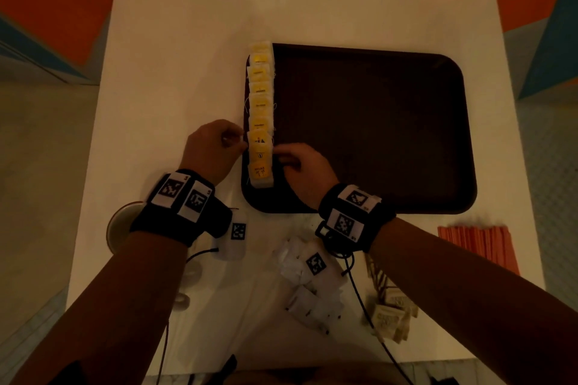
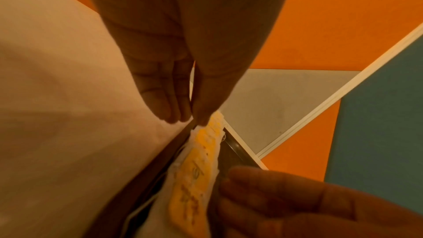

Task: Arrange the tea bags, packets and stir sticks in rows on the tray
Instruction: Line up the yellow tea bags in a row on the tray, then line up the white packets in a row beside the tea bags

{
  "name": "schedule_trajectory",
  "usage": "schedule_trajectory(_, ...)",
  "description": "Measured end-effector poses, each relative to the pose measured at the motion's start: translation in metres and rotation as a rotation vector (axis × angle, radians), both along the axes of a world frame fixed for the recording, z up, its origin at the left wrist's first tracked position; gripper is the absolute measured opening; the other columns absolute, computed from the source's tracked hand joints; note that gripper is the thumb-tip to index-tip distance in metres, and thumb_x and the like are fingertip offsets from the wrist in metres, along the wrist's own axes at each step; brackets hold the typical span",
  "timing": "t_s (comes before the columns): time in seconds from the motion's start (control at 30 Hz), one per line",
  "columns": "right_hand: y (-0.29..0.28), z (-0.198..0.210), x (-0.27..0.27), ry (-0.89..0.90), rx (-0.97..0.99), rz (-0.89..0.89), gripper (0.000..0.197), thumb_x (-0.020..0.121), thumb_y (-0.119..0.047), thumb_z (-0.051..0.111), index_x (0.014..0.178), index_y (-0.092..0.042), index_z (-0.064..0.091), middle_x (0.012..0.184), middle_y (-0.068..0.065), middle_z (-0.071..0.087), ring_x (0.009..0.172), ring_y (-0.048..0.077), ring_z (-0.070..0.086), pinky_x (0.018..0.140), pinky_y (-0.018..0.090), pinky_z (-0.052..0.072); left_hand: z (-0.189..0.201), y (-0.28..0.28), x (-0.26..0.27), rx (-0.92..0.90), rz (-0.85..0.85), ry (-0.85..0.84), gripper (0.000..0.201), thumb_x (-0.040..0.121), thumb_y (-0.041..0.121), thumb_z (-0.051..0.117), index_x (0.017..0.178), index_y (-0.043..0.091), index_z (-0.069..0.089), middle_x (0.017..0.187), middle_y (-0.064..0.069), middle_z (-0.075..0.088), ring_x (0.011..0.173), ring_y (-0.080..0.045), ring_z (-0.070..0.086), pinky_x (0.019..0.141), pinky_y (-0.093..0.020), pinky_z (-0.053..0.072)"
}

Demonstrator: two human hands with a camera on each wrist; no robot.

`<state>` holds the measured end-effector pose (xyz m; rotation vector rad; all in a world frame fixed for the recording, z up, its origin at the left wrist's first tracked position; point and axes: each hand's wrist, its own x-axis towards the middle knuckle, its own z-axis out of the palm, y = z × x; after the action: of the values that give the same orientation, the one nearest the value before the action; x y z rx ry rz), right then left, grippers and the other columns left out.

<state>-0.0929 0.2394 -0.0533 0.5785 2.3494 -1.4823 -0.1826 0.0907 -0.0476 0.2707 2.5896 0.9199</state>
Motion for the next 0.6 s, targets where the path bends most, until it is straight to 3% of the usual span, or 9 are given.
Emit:
schedule_trajectory(0.07, 0.006, -0.002, -0.016, 0.018, -0.051, -0.051, 0.054, 0.087, 0.005, 0.042, 0.138, -0.014, 0.037, 0.145, 0.009, 0.038, 0.133, 0.02, 0.039, 0.112, 0.037, 0.034, -0.002, 0.004, -0.011, 0.032, 0.025, 0.014, 0.033, 0.088, 0.018, 0.055, 0.12, 0.009, 0.056, 0.123, -0.012, 0.06, 0.105, -0.022, 0.059, 0.087, -0.023, 0.04)
schedule_trajectory(0.13, 0.009, -0.003, -0.032, 0.009, -0.094, -0.022, 0.063, 0.088, 0.004, 0.042, 0.144, -0.016, 0.021, 0.153, 0.008, 0.025, 0.14, 0.02, 0.027, 0.116, 0.034, 0.026, -0.002, 0.011, -0.02, 0.042, 0.013, -0.039, 0.042, 0.092, 0.016, 0.048, 0.134, 0.011, 0.044, 0.139, -0.012, 0.047, 0.124, -0.024, 0.048, 0.099, -0.026, 0.036)
schedule_trajectory(0.2, 0.006, -0.004, -0.043, 0.037, -0.131, 0.019, 0.064, 0.088, 0.002, 0.044, 0.145, -0.017, 0.02, 0.151, 0.008, 0.029, 0.138, 0.02, 0.03, 0.114, 0.031, 0.028, 0.001, 0.02, -0.027, 0.047, -0.027, -0.089, 0.048, 0.094, 0.017, 0.044, 0.14, 0.012, 0.033, 0.147, -0.01, 0.036, 0.134, -0.024, 0.037, 0.107, -0.03, 0.03)
schedule_trajectory(0.27, 0.001, -0.007, -0.047, 0.083, -0.142, 0.027, 0.059, 0.089, -0.003, 0.046, 0.143, -0.019, 0.026, 0.144, 0.009, 0.041, 0.13, 0.022, 0.042, 0.105, 0.026, 0.036, 0.006, 0.028, -0.032, 0.062, -0.083, -0.094, 0.049, 0.095, 0.016, 0.043, 0.141, 0.013, 0.029, 0.148, -0.01, 0.035, 0.134, -0.024, 0.036, 0.105, -0.028, 0.03)
schedule_trajectory(0.33, 0.0, -0.009, -0.05, 0.078, -0.134, -0.007, 0.057, 0.09, -0.005, 0.046, 0.142, -0.018, 0.027, 0.143, 0.009, 0.042, 0.128, 0.023, 0.043, 0.099, 0.02, 0.036, 0.009, 0.034, -0.035, 0.056, -0.15, -0.063, 0.047, 0.094, 0.015, 0.042, 0.14, 0.017, 0.032, 0.144, -0.011, 0.041, 0.126, -0.027, 0.044, 0.093, -0.025, 0.033)
schedule_trajectory(0.43, 0.005, -0.005, -0.056, 0.022, -0.127, -0.016, 0.061, 0.089, -0.002, 0.044, 0.144, -0.015, 0.022, 0.148, 0.011, 0.033, 0.134, 0.025, 0.035, 0.112, 0.031, 0.029, 0.011, 0.036, -0.036, 0.023, -0.173, -0.048, 0.046, 0.094, 0.016, 0.042, 0.14, 0.018, 0.033, 0.141, -0.01, 0.045, 0.116, -0.028, 0.051, 0.084, -0.022, 0.031)
schedule_trajectory(0.53, 0.016, 0.003, -0.054, 0.003, -0.104, 0.019, 0.058, 0.087, 0.003, 0.044, 0.142, -0.012, 0.029, 0.147, 0.011, 0.036, 0.135, 0.023, 0.035, 0.112, 0.032, 0.03, 0.013, 0.028, -0.024, 0.122, -0.128, -0.067, 0.048, 0.093, 0.015, 0.045, 0.139, 0.017, 0.034, 0.145, -0.007, 0.04, 0.129, -0.024, 0.041, 0.104, -0.03, 0.035)
schedule_trajectory(0.6, 0.029, 0.013, -0.041, -0.009, -0.122, 0.005, 0.052, 0.087, 0.006, 0.045, 0.137, -0.009, 0.038, 0.142, 0.012, 0.043, 0.13, 0.021, 0.042, 0.106, 0.026, 0.036, 0.021, 0.02, -0.004, 0.201, -0.126, 0.005, 0.042, 0.091, 0.012, 0.049, 0.133, 0.014, 0.044, 0.139, -0.009, 0.046, 0.126, -0.024, 0.045, 0.105, -0.041, 0.039)
